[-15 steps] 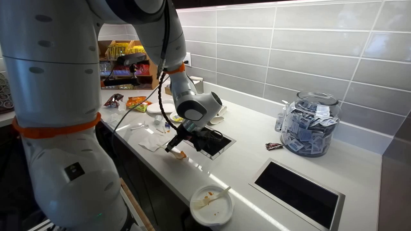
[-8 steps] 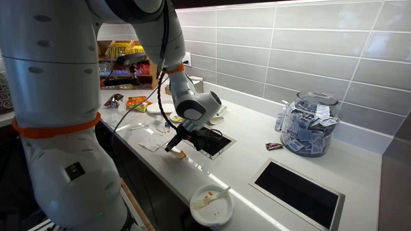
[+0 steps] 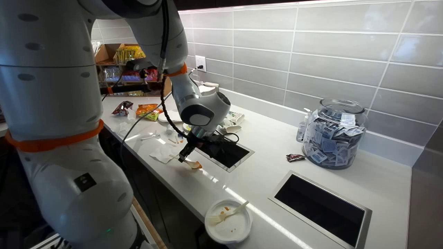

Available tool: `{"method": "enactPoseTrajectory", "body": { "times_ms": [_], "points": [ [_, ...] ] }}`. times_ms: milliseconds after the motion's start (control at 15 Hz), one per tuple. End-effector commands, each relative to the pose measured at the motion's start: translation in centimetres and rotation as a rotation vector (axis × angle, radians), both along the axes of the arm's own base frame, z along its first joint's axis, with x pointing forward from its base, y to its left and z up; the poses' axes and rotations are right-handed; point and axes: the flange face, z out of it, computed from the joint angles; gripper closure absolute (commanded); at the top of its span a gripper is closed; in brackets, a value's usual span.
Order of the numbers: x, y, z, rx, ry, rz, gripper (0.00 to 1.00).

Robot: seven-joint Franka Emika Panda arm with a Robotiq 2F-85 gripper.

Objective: Use the spoon to push the corn chips into the bin

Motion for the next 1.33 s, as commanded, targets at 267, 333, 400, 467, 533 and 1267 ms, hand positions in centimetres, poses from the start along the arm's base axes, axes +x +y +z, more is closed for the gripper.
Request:
{"method": "enactPoseTrajectory", "body": {
  "times_ms": [267, 333, 400, 467, 533, 1267],
  "points": [
    [-2.2, 0.3, 1.4, -0.055, 0.036, -0.091, 0.97],
    [-2.2, 0.2, 1.4, -0.056, 0.053, -0.094, 0.97],
    [-2.2, 0.2, 1.3, -0.054, 0.074, -0.092, 0.97],
    [-2.2, 0.1, 1.2, -0.043, 0.107, -0.084, 0.97],
    [-2.2, 0.1, 1.0, -0.032, 0.131, -0.072, 0.97],
    [-0.8, 0.3, -0.5, 0.001, 0.228, 0.026, 0.97]
  ]
}}
